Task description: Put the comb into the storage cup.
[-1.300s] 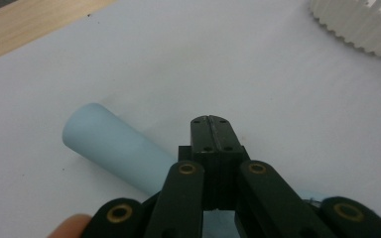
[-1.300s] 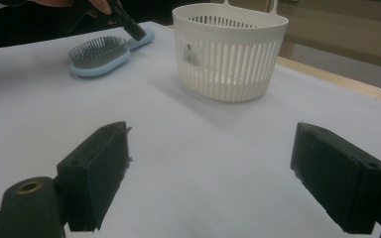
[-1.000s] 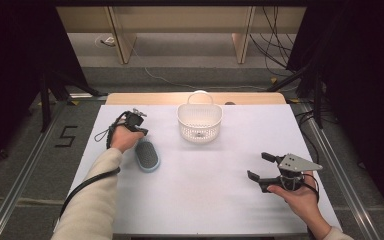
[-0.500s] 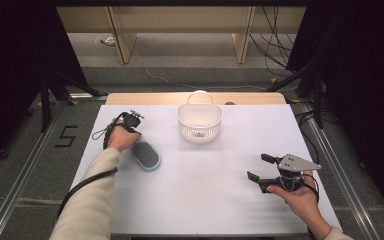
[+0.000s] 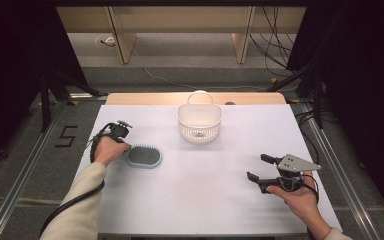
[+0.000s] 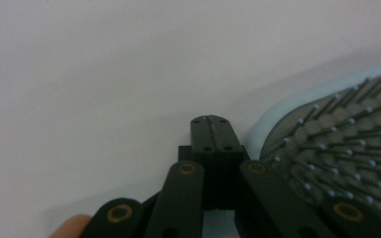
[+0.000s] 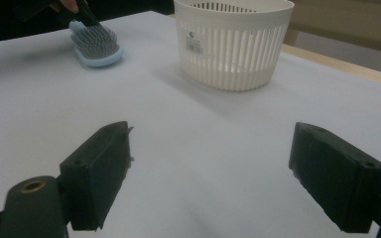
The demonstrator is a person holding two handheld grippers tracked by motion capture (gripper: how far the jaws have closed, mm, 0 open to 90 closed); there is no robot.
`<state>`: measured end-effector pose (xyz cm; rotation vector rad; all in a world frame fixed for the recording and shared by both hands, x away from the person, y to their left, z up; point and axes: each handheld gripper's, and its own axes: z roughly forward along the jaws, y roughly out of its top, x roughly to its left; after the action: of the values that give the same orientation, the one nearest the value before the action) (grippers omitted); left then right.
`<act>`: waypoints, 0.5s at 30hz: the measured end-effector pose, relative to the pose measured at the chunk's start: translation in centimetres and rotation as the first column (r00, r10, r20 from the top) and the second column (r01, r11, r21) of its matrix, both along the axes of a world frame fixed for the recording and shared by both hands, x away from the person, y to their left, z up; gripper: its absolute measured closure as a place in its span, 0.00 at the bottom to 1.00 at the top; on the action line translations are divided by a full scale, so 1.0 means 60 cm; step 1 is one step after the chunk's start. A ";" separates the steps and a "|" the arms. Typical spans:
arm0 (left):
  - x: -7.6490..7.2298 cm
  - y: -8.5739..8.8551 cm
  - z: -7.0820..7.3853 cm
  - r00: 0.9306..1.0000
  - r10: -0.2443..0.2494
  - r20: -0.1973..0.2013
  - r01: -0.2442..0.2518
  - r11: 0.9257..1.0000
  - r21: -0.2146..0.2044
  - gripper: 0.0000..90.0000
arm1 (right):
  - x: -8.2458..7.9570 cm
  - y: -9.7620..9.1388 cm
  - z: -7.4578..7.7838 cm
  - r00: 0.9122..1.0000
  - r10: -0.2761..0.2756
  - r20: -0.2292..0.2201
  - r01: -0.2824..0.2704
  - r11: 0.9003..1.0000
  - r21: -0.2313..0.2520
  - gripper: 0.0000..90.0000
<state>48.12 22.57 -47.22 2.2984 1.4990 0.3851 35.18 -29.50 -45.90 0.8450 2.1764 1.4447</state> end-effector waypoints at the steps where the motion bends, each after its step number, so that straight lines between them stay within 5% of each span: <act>1: 0.000 0.000 0.000 1.000 0.000 0.000 0.000 1.000 0.000 1.00 | 0.000 0.000 0.000 1.000 0.000 0.000 0.000 1.000 0.000 0.19; 15: -0.103 0.007 -0.002 0.996 0.089 -0.010 -0.089 0.994 -0.057 1.00 | -0.001 -0.001 0.001 1.000 -0.005 -0.008 0.005 1.000 0.014 0.19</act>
<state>41.97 22.97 -47.31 2.1966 1.5990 0.3532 35.10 -29.56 -45.86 0.8617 2.1703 1.4585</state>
